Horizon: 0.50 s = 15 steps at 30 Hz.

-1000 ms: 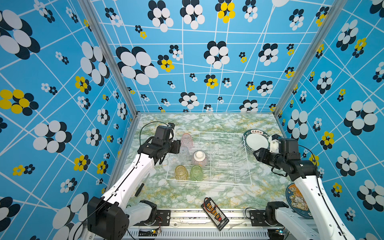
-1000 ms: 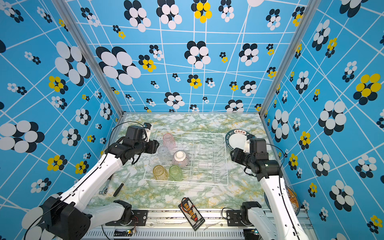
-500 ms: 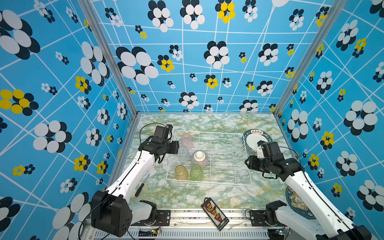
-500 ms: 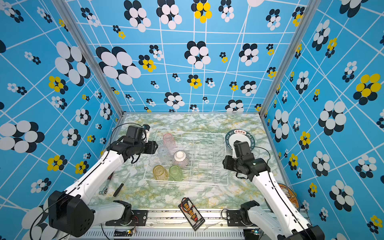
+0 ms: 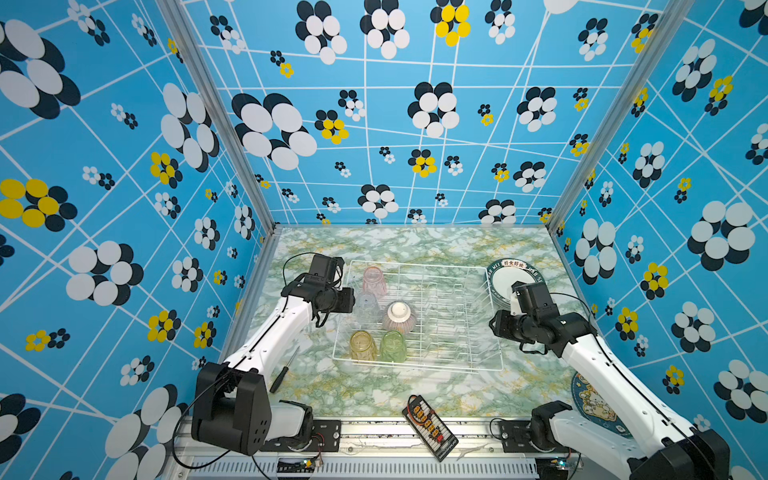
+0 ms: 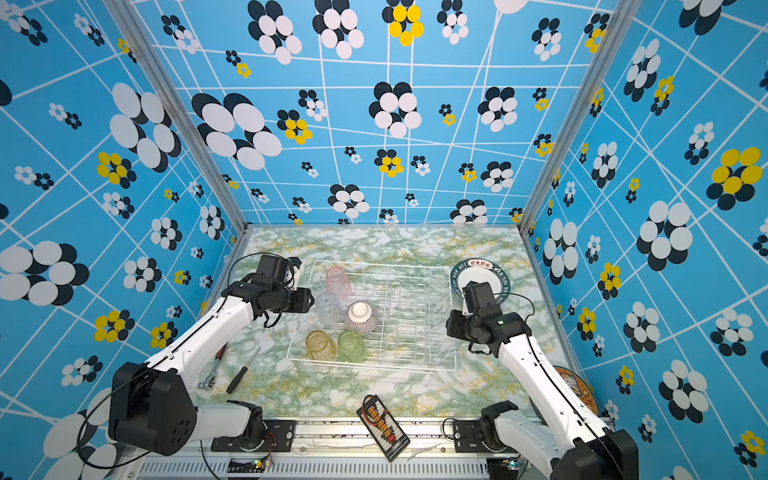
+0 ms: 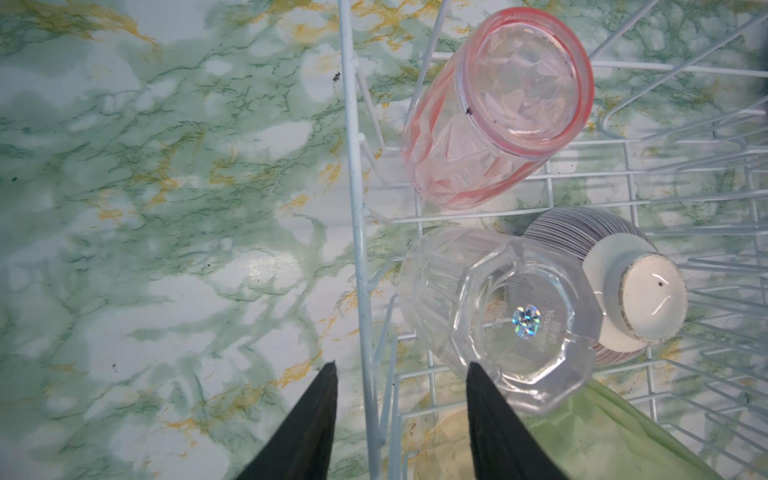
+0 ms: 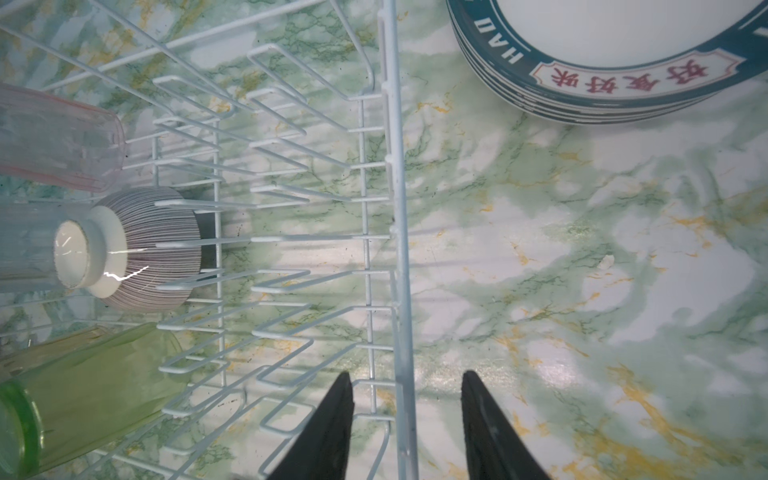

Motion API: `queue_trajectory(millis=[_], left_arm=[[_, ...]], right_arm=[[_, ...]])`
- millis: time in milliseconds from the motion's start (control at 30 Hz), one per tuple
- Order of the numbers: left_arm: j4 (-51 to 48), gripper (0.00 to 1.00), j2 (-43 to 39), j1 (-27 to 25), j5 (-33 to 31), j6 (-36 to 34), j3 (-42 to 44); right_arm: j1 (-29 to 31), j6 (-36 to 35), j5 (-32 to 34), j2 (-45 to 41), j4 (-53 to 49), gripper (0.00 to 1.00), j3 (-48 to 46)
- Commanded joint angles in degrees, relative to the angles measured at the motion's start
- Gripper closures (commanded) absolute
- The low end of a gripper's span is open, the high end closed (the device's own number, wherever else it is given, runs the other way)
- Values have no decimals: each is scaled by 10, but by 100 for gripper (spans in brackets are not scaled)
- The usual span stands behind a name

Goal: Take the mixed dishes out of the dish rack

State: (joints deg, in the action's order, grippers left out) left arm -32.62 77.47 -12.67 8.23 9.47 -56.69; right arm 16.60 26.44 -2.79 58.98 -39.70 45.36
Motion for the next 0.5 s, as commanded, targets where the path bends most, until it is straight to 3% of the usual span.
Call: queue_trajectory(millis=[0,467], left_arm=[[14,50,5,10,13,3,10],[18,62,54,18,44,6,6]], right_arm=[[4,9,13,8,16,57,-5],[4,13,20,55,44,79,8]])
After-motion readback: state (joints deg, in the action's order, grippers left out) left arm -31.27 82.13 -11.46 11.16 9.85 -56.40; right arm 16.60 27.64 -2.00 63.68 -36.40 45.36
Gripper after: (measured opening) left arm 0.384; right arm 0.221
